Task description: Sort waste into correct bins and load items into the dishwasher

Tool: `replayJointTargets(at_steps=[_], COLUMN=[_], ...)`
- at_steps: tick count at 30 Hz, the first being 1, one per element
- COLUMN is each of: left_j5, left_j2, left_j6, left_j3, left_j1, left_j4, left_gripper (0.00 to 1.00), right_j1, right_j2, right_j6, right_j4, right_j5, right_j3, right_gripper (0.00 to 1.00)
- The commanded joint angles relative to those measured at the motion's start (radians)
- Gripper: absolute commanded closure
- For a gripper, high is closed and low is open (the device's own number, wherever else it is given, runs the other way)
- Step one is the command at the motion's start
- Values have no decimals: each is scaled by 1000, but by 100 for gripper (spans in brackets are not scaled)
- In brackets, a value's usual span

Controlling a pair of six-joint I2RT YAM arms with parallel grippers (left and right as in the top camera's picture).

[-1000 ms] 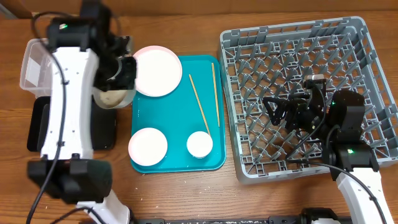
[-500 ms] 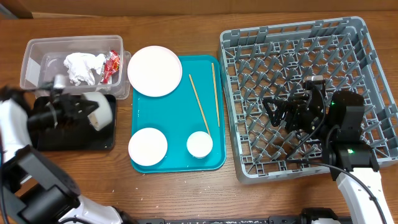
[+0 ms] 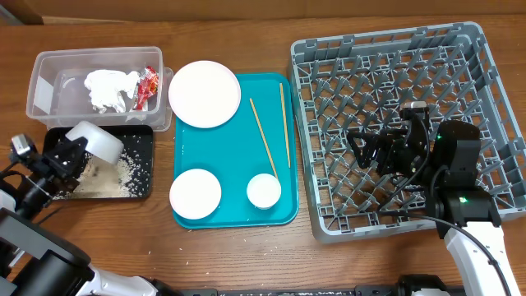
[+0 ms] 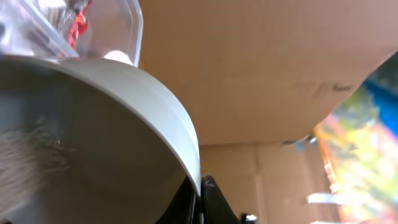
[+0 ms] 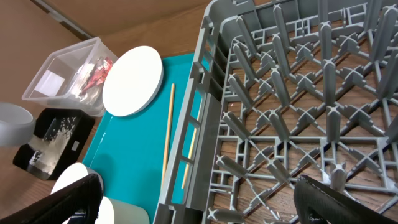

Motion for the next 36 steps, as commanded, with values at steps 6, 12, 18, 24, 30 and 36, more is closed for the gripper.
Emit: replayJointTargets(at_steps=[6, 12, 18, 24, 30, 36], left_j5=[49, 44, -62, 29, -114, -647], left_j2=[-17, -17, -19, -29, -114, -194], left_j6=[-227, -125, -163, -116, -105, -140], left_j3=[-5, -5, -5, 40, 139, 283], left_j1=[6, 5, -38, -164, -379, -779], left_j4=[73, 171, 212, 214, 214, 223], left_gripper=[96, 96, 96, 96, 96, 96], right_j1=[-7, -7, -8, -7, -7, -8], right_j2=[-3, -3, -3, -3, -3, -3], right_j6=[3, 4, 3, 3, 3, 3], right_j4=[6, 6, 6, 6, 6, 3], right_j5=[-9, -10, -9, -9, -9, -9], right_j3=[26, 26, 26, 26, 26, 26], right_gripper=[0, 0, 0, 0, 0, 0])
